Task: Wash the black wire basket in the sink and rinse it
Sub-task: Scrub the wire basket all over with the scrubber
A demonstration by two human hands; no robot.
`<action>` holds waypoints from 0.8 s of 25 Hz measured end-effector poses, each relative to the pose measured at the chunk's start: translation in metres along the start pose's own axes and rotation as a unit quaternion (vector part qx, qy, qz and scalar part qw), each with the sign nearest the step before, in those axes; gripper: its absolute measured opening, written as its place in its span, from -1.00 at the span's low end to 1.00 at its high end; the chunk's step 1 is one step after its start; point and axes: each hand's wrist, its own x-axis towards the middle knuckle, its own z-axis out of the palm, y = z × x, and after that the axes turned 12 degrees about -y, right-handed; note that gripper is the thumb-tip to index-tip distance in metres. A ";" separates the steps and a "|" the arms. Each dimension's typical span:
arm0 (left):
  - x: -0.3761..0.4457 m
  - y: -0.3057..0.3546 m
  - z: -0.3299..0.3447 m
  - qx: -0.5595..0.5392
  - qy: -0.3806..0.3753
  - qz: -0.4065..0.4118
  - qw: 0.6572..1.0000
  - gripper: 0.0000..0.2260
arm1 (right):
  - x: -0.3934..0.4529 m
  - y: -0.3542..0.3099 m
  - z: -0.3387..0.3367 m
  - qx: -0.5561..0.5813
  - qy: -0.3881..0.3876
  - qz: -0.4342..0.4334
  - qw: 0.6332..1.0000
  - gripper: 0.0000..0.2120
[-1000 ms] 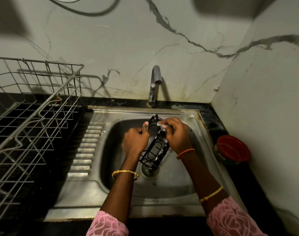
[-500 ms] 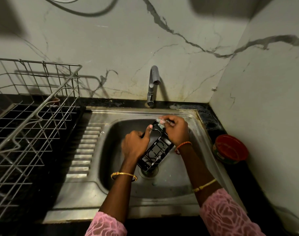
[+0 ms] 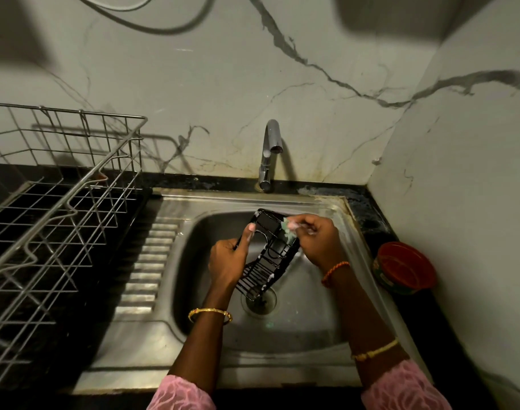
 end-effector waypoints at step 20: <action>0.000 0.040 0.022 0.057 0.138 -0.011 0.989 -0.38 | -0.028 0.006 0.028 -0.107 -0.049 -0.077 0.990 -0.82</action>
